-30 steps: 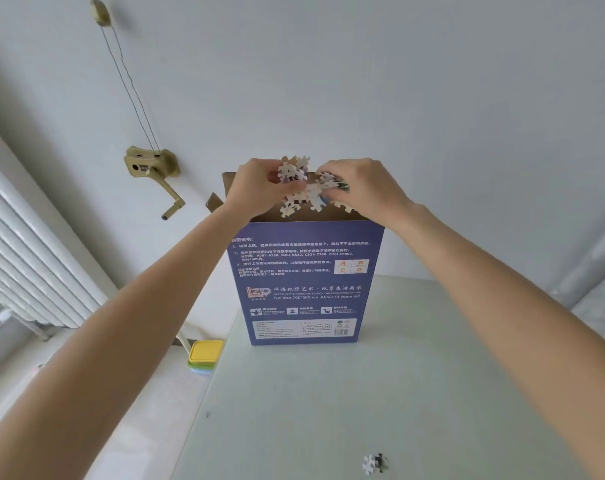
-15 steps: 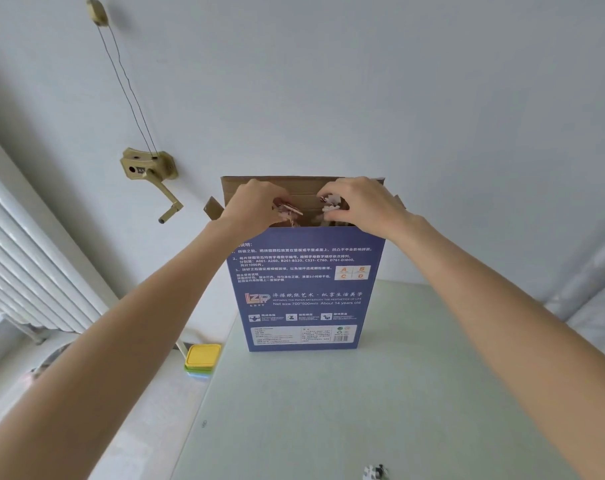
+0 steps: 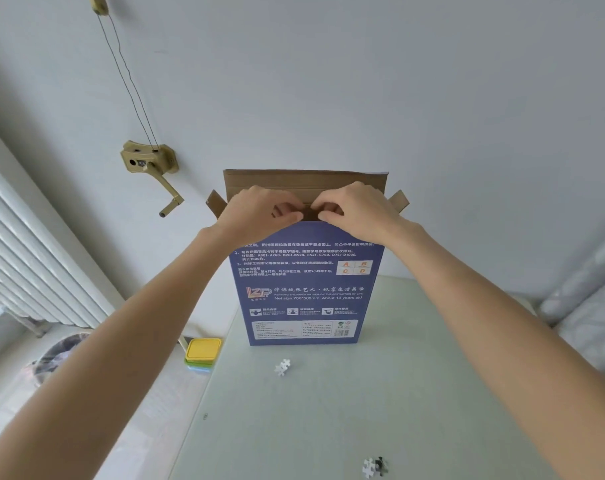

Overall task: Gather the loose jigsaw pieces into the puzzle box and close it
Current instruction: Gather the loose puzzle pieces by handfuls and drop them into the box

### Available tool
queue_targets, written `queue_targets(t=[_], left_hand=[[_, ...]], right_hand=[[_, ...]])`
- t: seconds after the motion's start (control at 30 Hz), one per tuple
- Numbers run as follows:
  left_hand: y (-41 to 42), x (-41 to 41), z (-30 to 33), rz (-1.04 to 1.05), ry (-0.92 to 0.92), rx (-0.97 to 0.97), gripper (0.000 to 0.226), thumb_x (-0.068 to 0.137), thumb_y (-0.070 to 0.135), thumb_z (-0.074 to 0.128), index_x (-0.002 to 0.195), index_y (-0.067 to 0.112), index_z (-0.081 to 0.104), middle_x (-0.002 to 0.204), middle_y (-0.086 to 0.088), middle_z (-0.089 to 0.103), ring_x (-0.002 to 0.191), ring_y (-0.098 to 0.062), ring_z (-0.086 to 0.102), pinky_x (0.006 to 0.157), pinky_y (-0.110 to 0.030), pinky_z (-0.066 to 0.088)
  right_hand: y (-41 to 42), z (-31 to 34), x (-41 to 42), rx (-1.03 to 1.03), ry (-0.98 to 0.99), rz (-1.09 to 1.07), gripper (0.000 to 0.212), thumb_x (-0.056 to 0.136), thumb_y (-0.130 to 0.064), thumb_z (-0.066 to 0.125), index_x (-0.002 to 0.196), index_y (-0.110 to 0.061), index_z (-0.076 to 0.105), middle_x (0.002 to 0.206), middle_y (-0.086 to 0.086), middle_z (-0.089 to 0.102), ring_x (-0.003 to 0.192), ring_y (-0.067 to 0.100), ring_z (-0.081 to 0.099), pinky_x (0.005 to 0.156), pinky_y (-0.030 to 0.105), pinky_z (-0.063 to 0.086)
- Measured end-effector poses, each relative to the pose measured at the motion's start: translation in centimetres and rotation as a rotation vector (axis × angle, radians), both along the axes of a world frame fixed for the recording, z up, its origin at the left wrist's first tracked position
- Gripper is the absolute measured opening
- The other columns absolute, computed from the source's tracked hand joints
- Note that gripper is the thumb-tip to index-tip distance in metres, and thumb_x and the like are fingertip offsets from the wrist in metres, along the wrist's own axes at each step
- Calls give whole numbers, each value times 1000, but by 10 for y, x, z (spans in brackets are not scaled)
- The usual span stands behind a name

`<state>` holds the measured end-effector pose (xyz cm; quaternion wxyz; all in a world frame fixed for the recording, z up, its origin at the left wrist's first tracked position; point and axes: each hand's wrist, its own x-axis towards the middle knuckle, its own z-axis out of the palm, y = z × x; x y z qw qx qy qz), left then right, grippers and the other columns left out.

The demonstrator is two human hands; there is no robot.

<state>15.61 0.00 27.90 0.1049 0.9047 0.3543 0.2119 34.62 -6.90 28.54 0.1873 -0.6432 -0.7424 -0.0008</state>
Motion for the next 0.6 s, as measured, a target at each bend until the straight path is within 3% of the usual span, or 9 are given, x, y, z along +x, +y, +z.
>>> queue_targets(t=[0.13, 0.23, 0.3, 0.37, 0.5, 0.6], left_hand=[[-21, -8, -15, -16, -195, 437, 15, 88, 27, 58, 98, 24, 69, 81, 16, 67, 80, -11, 62, 64, -21, 47], [-48, -13, -32, -11, -361, 499, 15, 89, 23, 57, 95, 20, 70, 82, 11, 69, 78, -10, 61, 63, -16, 43], [-75, -19, -55, -5, -434, 415, 15, 89, 21, 57, 95, 18, 70, 82, 9, 69, 75, -10, 60, 61, -20, 46], [-106, -27, -93, 28, -435, 210, 19, 89, 27, 53, 96, 20, 70, 80, 11, 68, 74, -9, 59, 62, -25, 50], [-151, -46, -182, 155, -247, -227, 22, 83, 33, 53, 98, 27, 69, 82, 16, 65, 75, -5, 59, 74, -29, 52], [-161, -63, -242, 249, -60, -433, 22, 85, 26, 60, 106, 27, 66, 99, 7, 69, 91, -13, 64, 84, -33, 51]], right_hand=[[-30, -13, -7, 373, 73, 41, 17, 90, -22, 53, 98, -21, 68, 83, -6, 68, 74, 14, 62, 63, 34, 51], [-74, -41, -12, 537, 78, 43, 16, 90, -20, 53, 94, -17, 68, 81, -7, 69, 69, 11, 62, 54, 27, 49], [-108, -73, -15, 512, 137, 13, 17, 90, -20, 52, 94, -16, 69, 81, -7, 70, 70, 12, 64, 55, 27, 50], [-144, -118, -18, 389, 222, -52, 20, 89, -23, 50, 94, -17, 69, 82, -8, 70, 70, 14, 65, 56, 27, 50], [-210, -209, -26, 33, 277, -205, 17, 87, -20, 55, 97, -21, 68, 91, -8, 70, 79, 14, 67, 63, 27, 52], [-247, -260, -28, -277, 255, -237, 23, 93, -21, 50, 113, -20, 62, 111, -8, 64, 101, 12, 61, 83, 27, 49]])
